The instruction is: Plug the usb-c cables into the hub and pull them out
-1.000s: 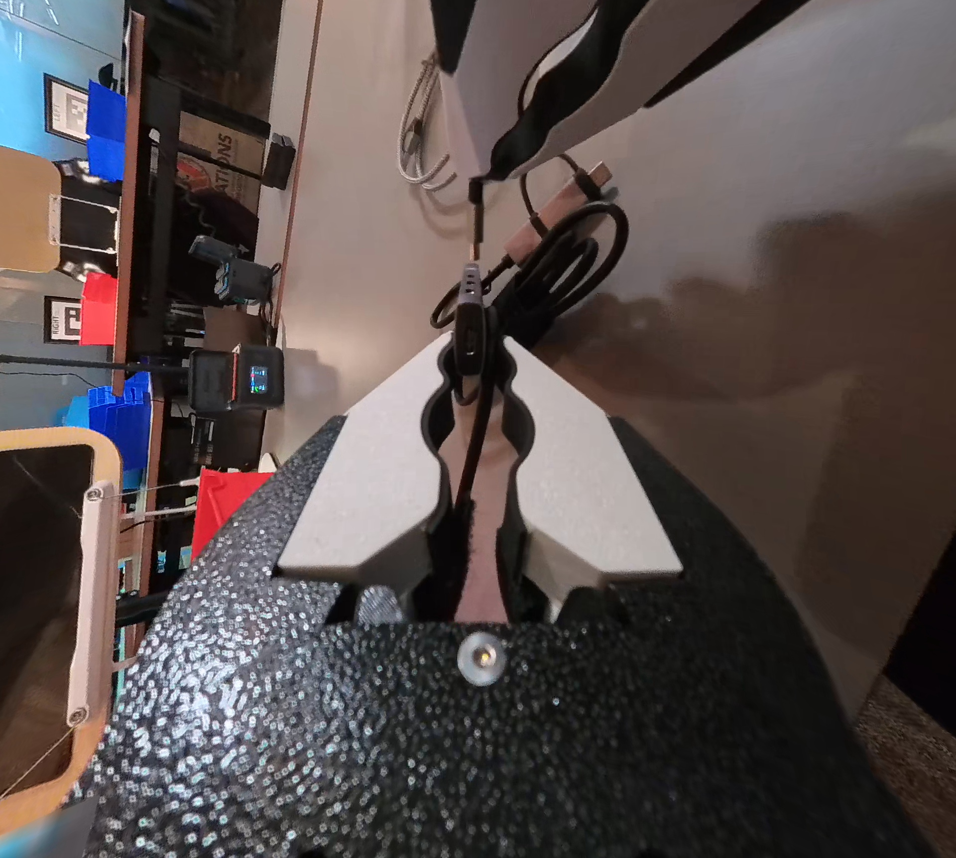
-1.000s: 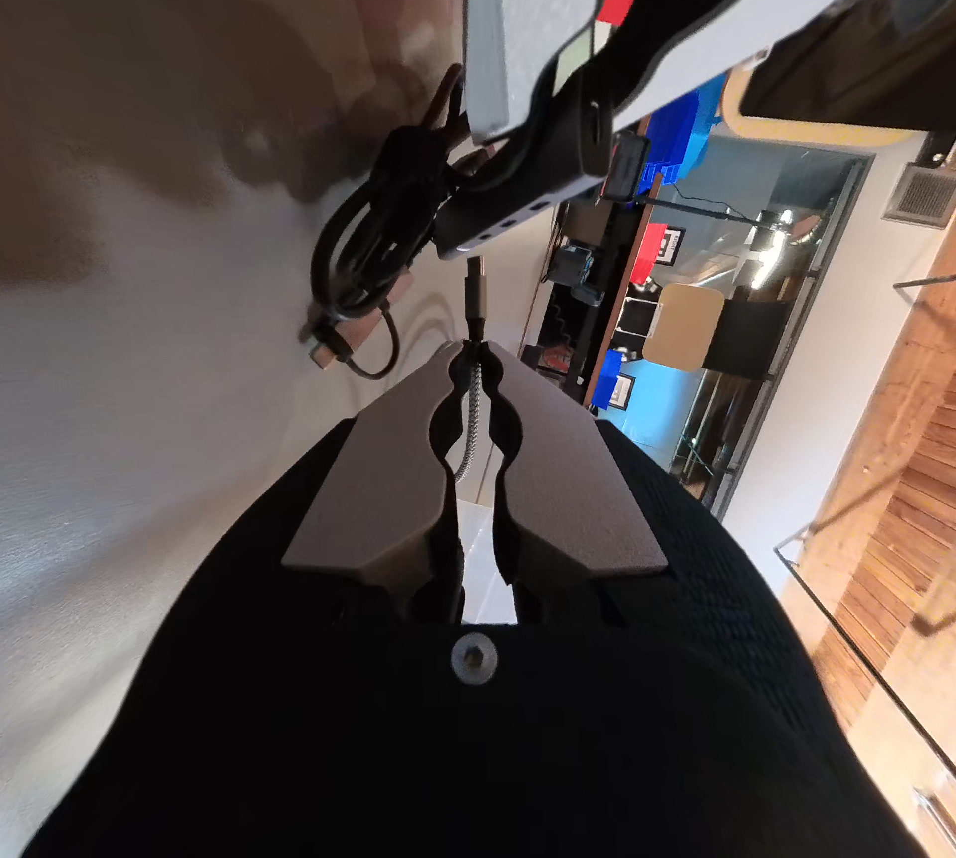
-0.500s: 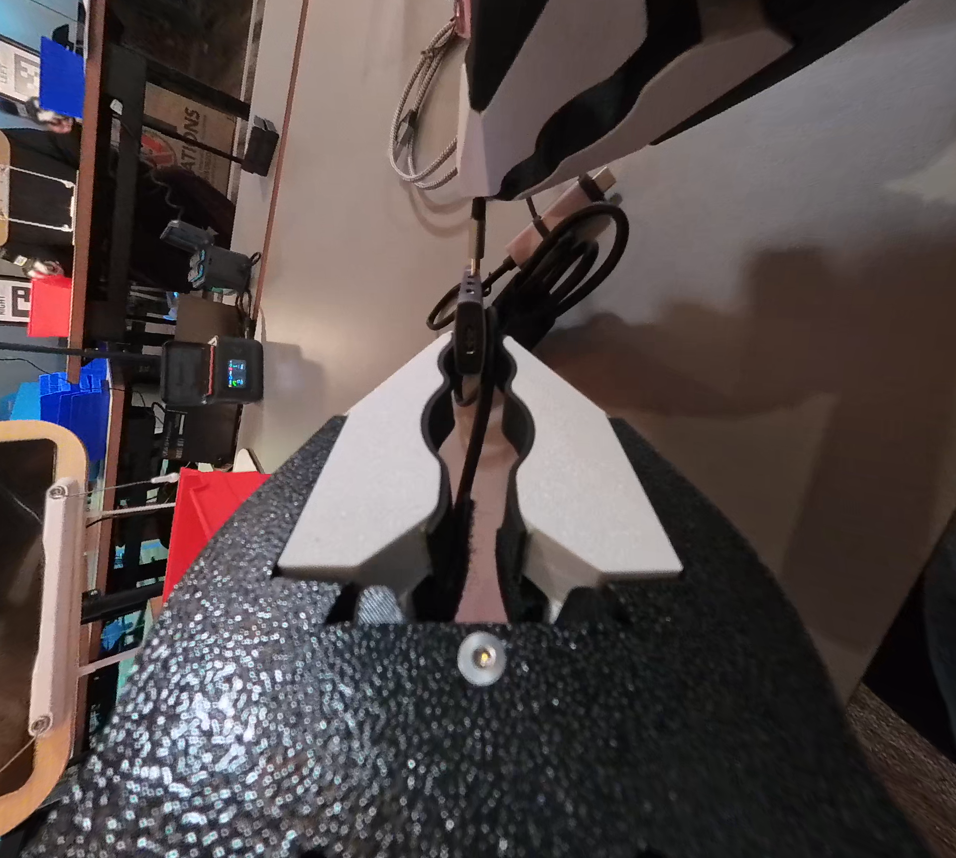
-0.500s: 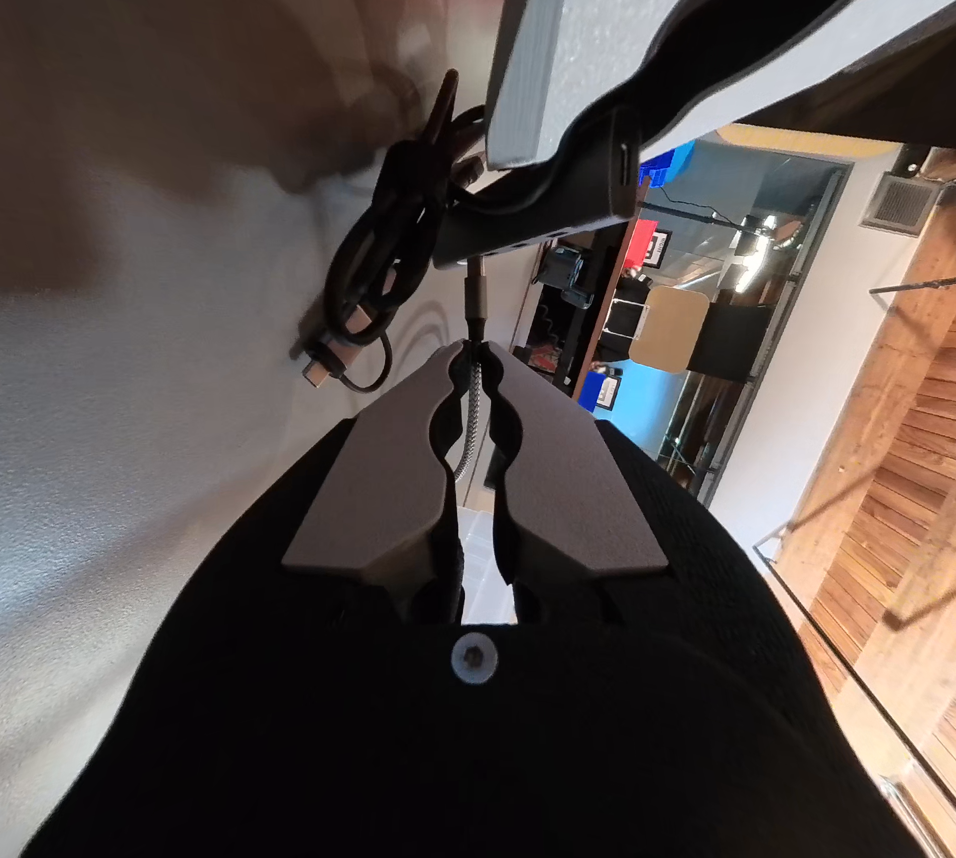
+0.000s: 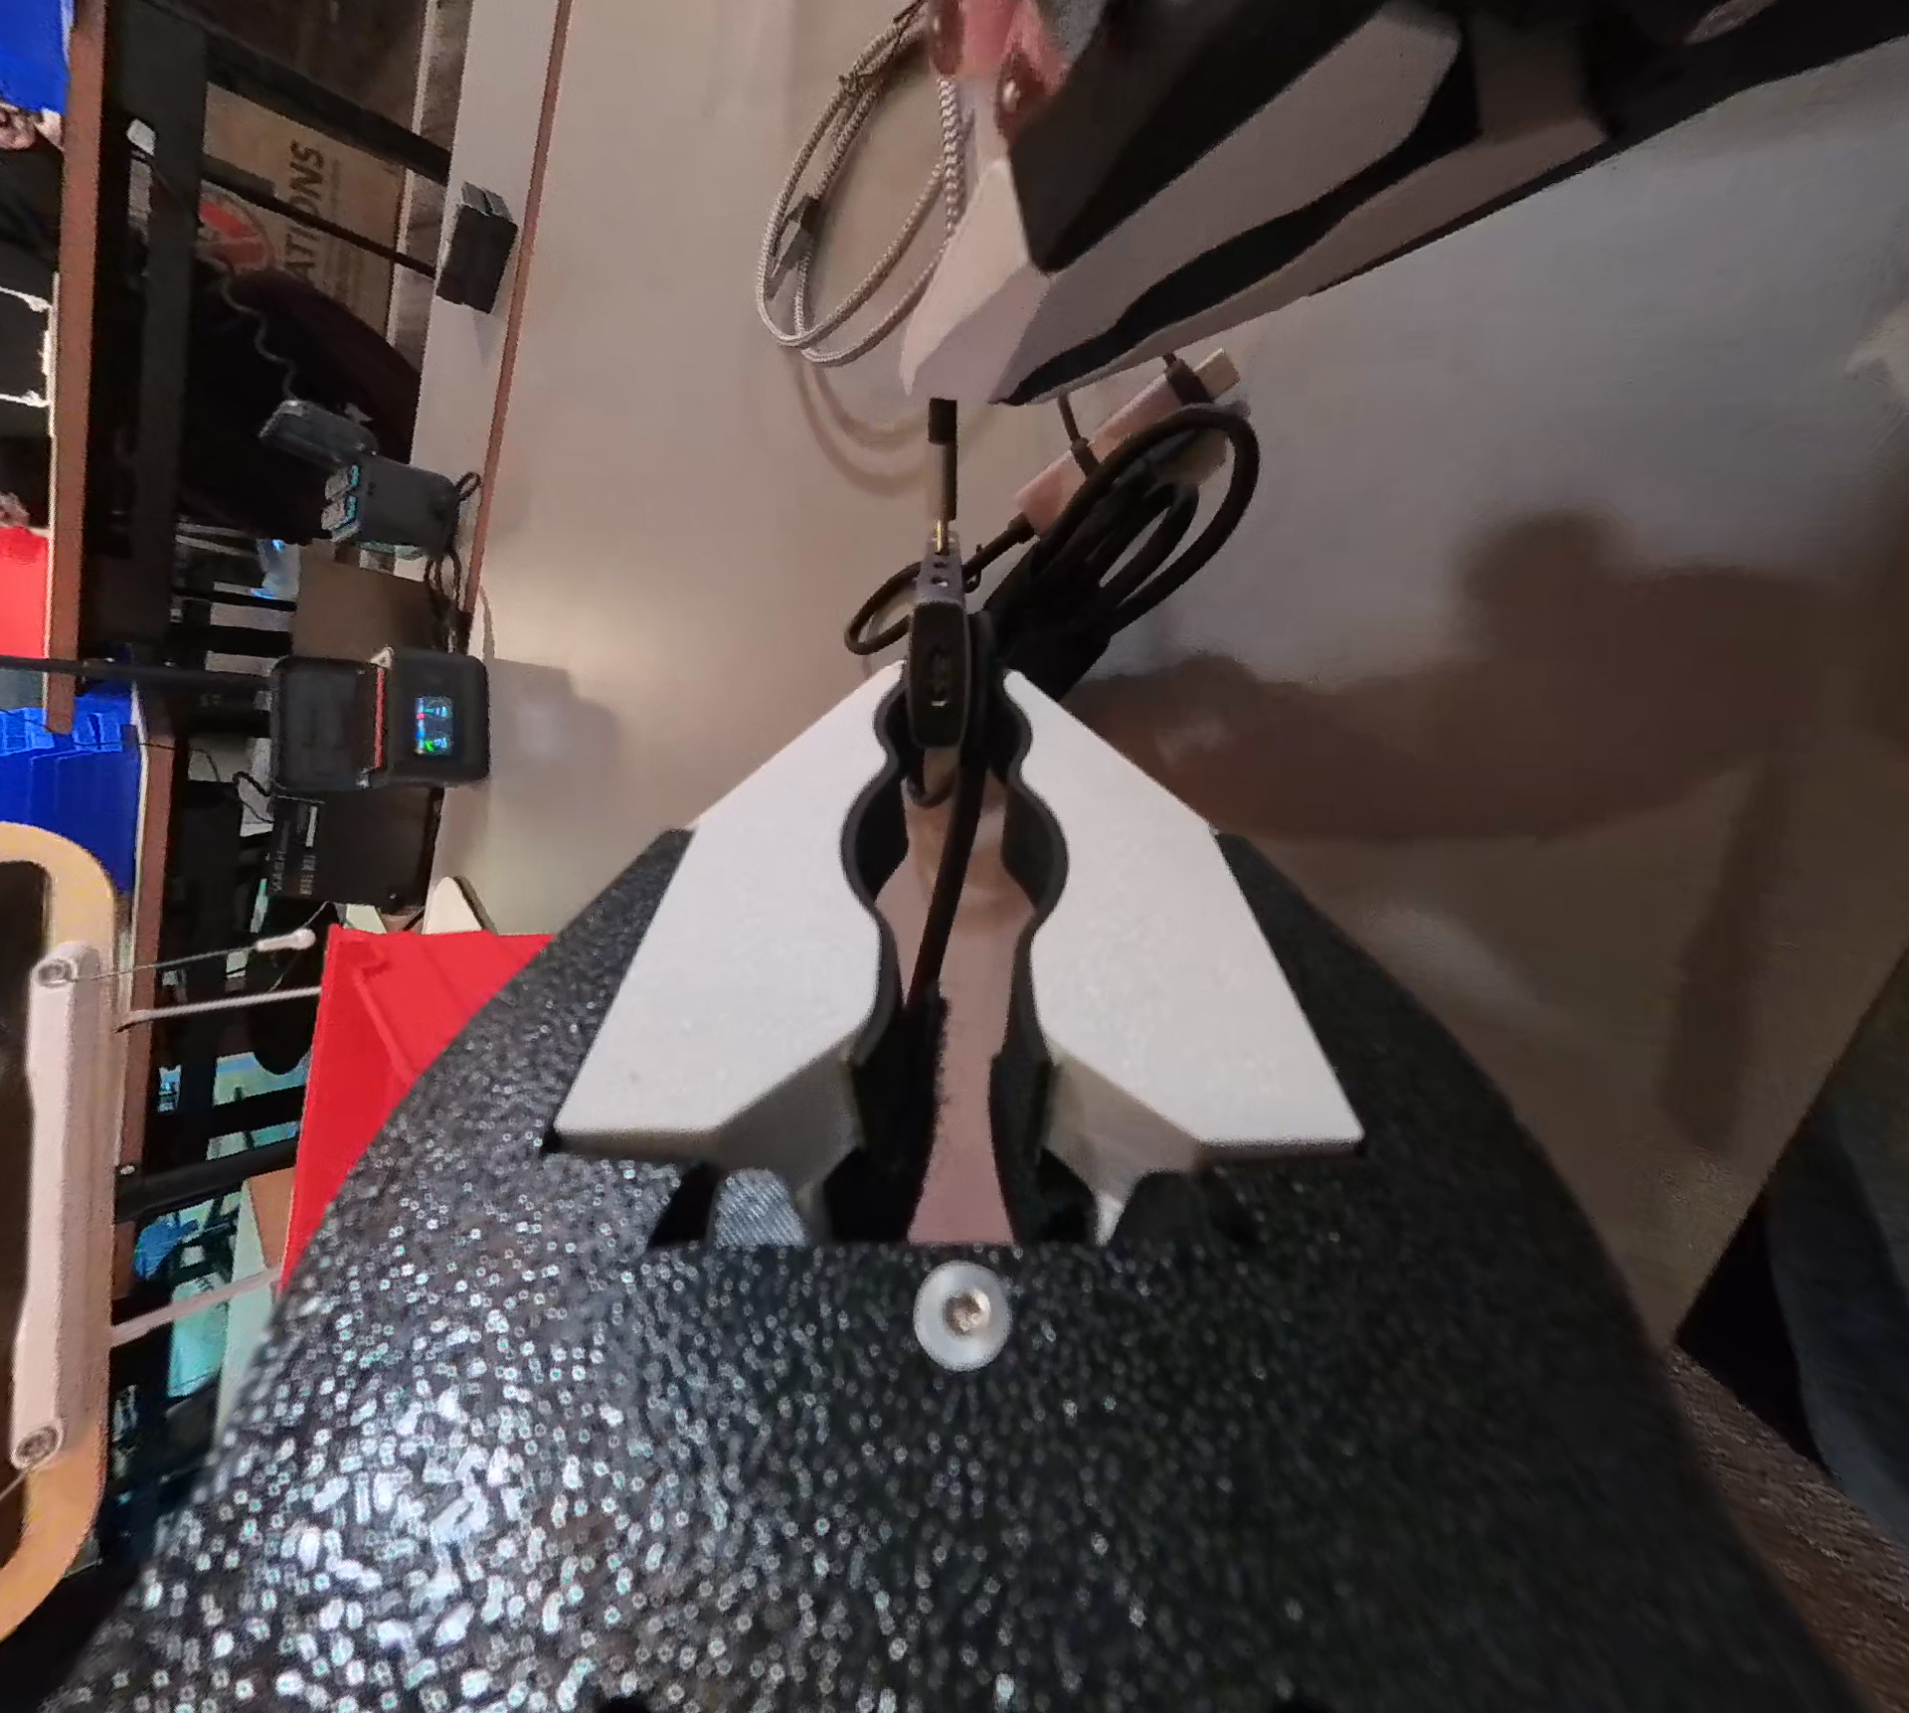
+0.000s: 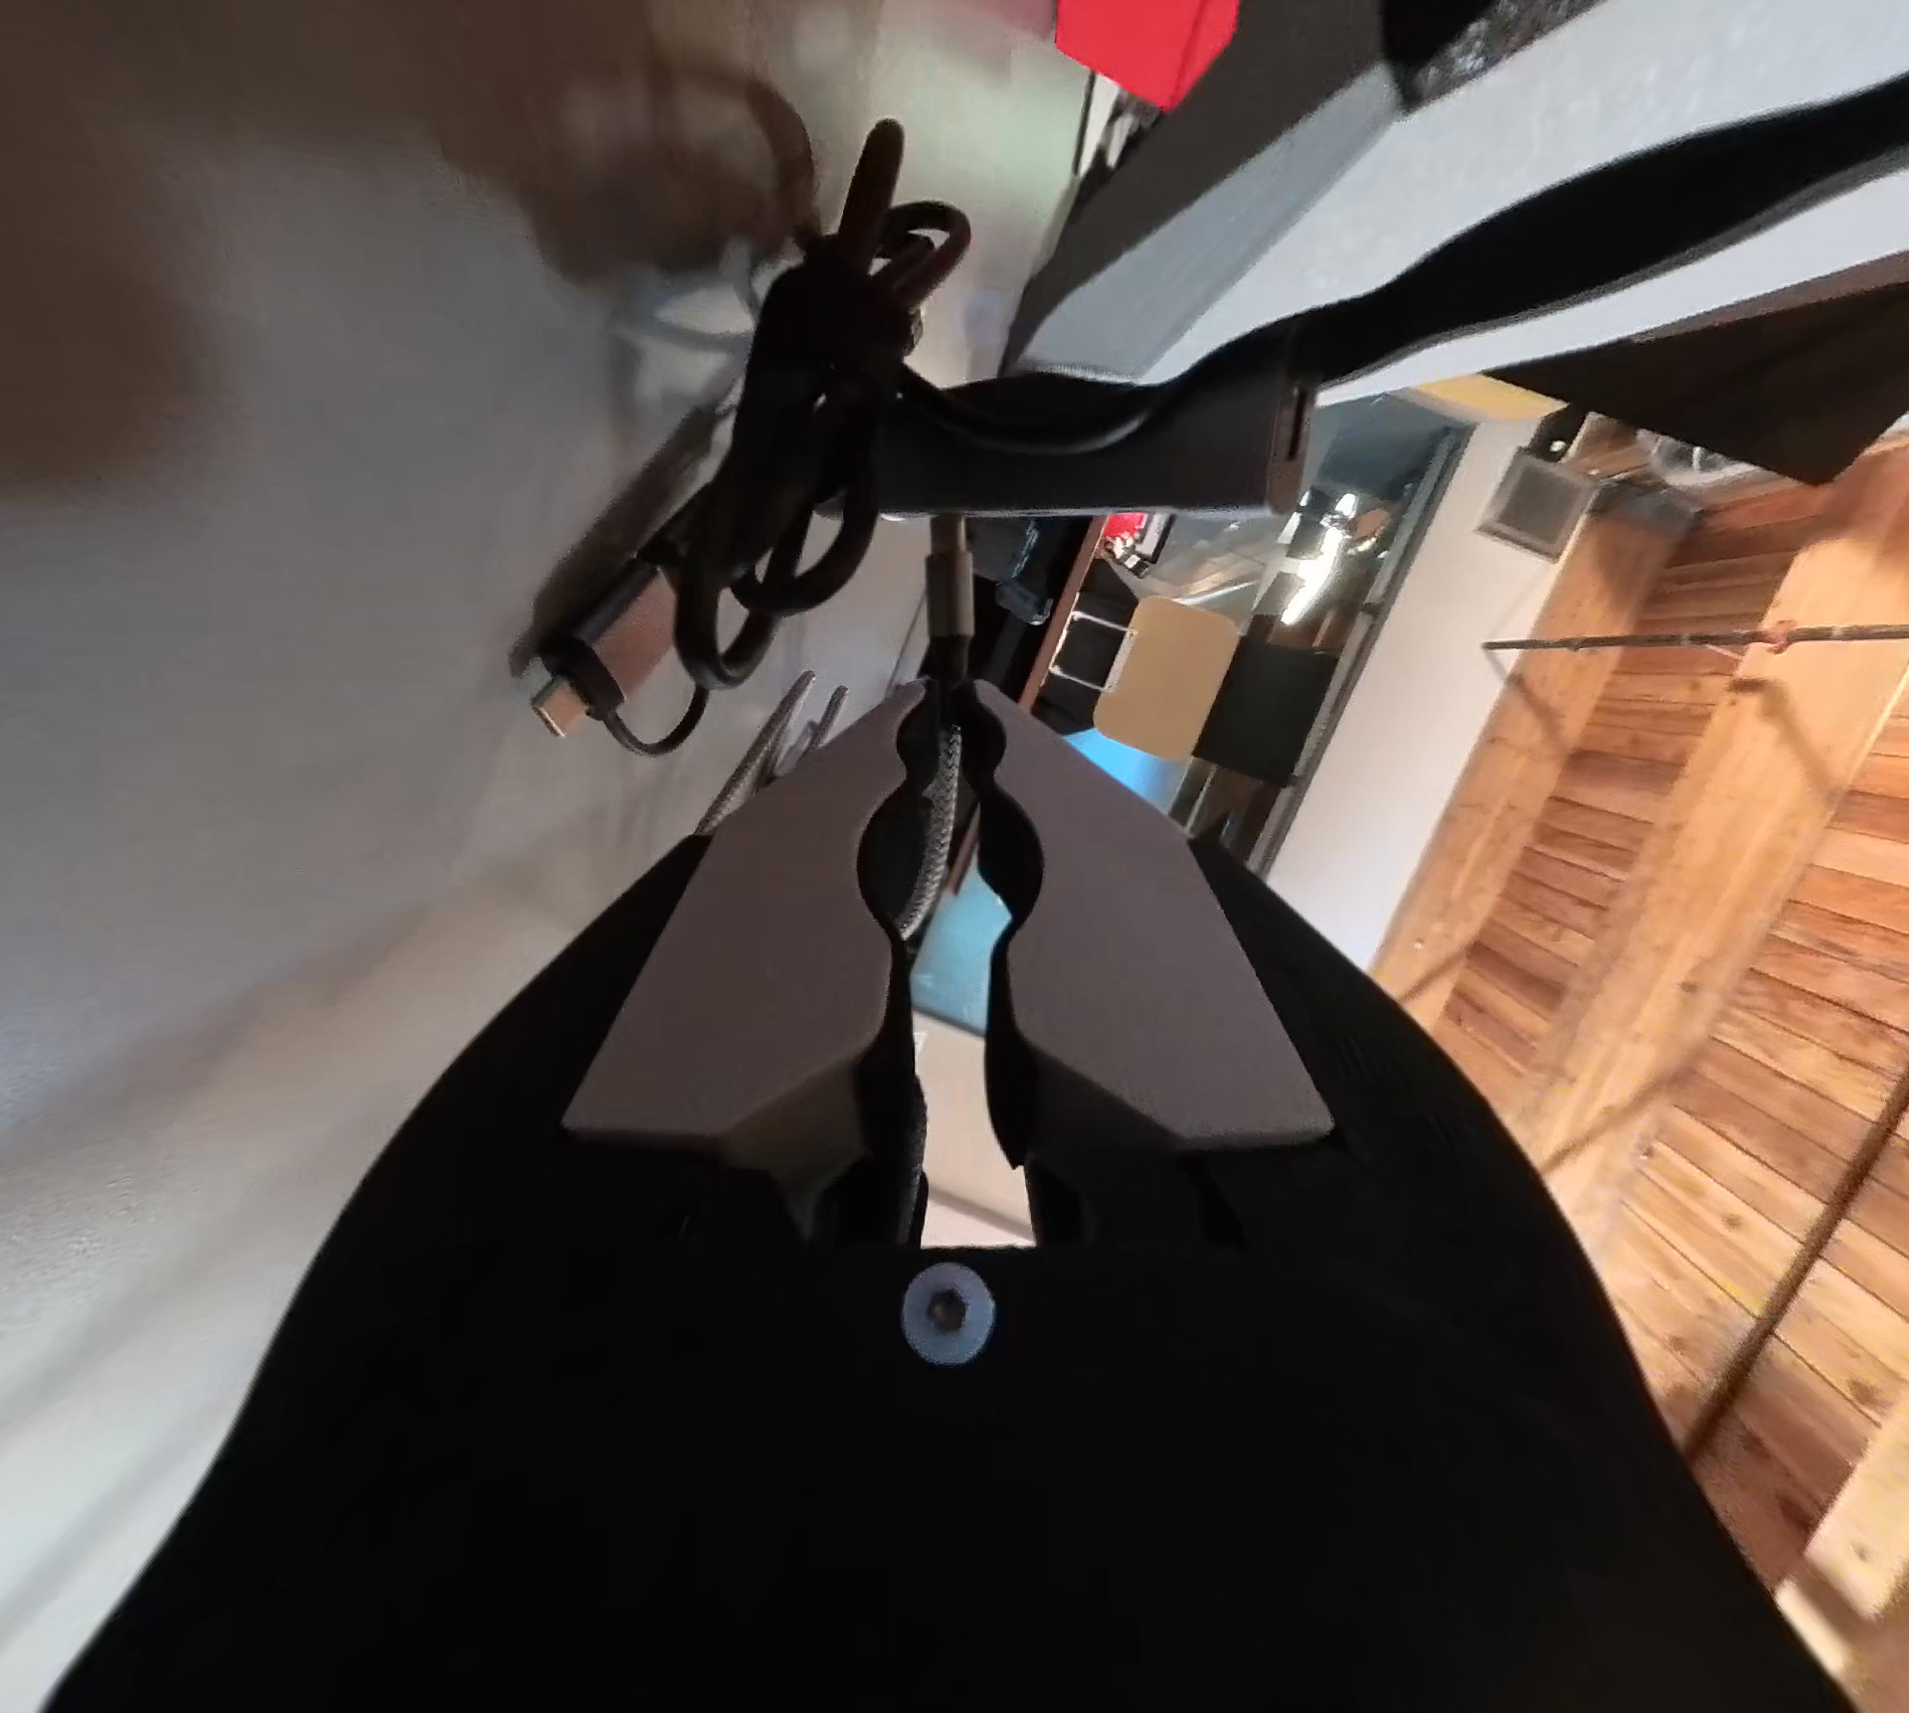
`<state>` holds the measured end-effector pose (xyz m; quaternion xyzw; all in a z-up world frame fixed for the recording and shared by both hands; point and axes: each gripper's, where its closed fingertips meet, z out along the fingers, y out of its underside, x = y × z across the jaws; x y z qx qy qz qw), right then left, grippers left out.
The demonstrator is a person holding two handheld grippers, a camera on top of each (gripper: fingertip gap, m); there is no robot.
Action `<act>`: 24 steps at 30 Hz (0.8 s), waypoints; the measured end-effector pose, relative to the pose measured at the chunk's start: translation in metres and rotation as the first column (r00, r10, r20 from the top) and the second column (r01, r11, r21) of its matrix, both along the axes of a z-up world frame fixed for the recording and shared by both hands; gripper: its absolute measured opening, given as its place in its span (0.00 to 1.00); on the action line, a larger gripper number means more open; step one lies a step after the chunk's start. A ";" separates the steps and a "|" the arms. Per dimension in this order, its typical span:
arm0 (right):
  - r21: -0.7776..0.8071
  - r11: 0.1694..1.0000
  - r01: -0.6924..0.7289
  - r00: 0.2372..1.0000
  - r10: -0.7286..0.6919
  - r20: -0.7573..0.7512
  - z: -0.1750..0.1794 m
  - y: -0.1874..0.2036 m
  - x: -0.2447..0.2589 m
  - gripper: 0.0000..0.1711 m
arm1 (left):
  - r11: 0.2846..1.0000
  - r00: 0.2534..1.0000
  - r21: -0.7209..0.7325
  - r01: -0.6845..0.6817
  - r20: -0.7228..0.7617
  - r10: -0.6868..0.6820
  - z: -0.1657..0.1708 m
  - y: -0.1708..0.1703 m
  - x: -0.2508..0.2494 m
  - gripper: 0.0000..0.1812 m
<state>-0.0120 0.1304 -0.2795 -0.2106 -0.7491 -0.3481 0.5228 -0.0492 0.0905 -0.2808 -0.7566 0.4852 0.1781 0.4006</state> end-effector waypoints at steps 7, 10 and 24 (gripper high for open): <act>0.015 1.000 -0.020 1.000 0.020 -0.015 0.003 -0.001 0.000 0.01 | 1.000 1.000 -0.014 -0.015 0.021 0.016 0.001 0.001 0.001 0.06; -0.005 1.000 -0.017 0.999 0.016 -0.033 0.003 -0.001 0.000 0.01 | 1.000 1.000 -0.015 -0.015 0.022 0.015 0.002 0.002 0.002 0.06; 0.027 0.998 -0.054 0.998 0.055 -0.037 0.004 -0.003 -0.001 0.01 | 1.000 0.999 -0.015 -0.011 0.032 0.012 0.003 -0.001 0.011 0.06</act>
